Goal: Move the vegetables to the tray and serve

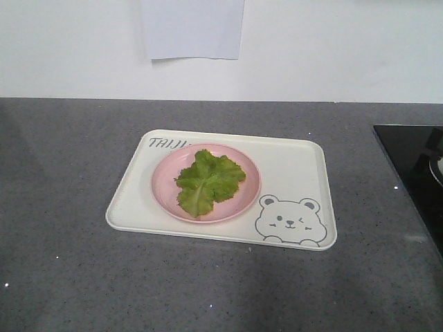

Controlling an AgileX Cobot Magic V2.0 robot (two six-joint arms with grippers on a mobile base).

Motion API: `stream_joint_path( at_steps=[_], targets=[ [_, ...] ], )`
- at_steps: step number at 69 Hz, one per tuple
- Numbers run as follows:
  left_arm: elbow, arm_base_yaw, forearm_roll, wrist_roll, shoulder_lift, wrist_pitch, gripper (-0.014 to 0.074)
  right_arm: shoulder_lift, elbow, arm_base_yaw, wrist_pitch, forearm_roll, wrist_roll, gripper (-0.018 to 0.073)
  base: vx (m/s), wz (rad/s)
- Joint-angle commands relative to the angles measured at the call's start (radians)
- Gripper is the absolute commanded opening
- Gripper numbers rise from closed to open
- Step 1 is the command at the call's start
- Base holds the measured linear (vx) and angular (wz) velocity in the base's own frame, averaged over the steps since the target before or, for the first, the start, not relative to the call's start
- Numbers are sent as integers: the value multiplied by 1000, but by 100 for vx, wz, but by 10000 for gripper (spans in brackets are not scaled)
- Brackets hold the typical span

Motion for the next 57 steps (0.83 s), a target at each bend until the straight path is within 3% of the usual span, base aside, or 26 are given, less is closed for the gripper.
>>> stream_joint_path(
  at_steps=[1,57],
  targets=[
    [11,2,-2,0,-16,-67,-8,0,6,-6,-71,-11,-1,-4,0,0],
    [11,2,-2,0,-16,-67,-6,0,6,-6,-66,-9,-1,-4,0,0]
  ],
)
